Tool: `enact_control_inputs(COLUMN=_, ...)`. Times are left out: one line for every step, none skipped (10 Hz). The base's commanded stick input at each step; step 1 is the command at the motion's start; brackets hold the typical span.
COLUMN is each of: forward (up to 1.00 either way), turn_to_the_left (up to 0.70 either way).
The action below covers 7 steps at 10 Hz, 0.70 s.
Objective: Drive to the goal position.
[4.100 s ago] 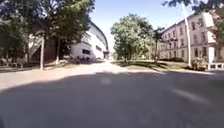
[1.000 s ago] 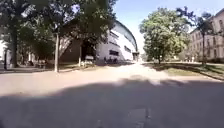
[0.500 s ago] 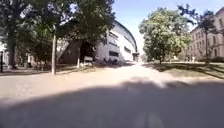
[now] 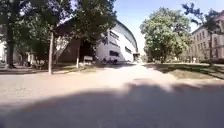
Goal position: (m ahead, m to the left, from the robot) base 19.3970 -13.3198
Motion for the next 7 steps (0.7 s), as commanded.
enact_control_inputs(forward=0.7, turn_to_the_left=0.2)
enact_control_inputs(forward=0.7, turn_to_the_left=0.0)
enact_control_inputs(forward=0.7, turn_to_the_left=0.0)
enact_control_inputs(forward=0.7, turn_to_the_left=0.0)
enact_control_inputs(forward=0.7, turn_to_the_left=0.0)
enact_control_inputs(forward=0.7, turn_to_the_left=0.0)
enact_control_inputs(forward=0.7, turn_to_the_left=0.0)
